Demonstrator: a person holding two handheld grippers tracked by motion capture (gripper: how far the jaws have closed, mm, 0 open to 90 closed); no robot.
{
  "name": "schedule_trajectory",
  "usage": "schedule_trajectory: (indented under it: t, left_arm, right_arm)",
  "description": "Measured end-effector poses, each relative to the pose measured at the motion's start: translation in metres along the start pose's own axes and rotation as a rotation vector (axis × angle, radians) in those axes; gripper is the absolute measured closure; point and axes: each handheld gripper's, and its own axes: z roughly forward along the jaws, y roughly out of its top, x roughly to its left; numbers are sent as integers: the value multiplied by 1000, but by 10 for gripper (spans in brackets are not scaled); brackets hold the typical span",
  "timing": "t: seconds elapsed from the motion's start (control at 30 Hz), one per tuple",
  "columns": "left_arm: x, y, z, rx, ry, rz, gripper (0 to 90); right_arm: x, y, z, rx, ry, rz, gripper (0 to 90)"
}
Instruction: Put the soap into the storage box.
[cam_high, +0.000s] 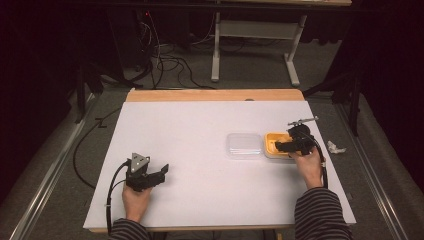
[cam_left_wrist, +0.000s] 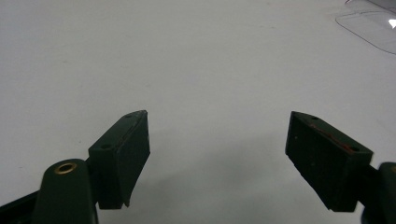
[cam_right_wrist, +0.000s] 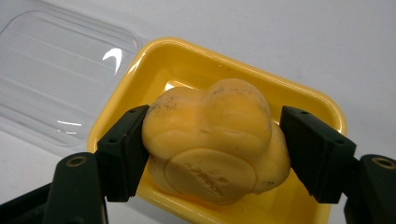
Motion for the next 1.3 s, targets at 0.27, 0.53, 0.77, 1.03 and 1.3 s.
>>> schedule_trajectory:
  t: [0.27, 0.53, 0.77, 1.03, 1.3]
  left_arm:
    - [0, 0, 0, 6, 3, 8, 229]
    - [0, 0, 0, 2, 0, 1, 229]
    - [0, 0, 0, 2, -1, 1, 229]
    - [0, 0, 0, 5, -7, 1, 229]
    - [0, 0, -1, 5, -9, 12, 228]
  right_arm:
    - [-1, 1, 5, 4, 4, 8, 278]
    - [6, 0, 21, 10, -13, 10, 276]
    - [8, -2, 23, -23, -29, 24, 271]
    - [9, -4, 21, -67, -49, 39, 199]
    - [6, -8, 10, -124, -42, 67, 153]
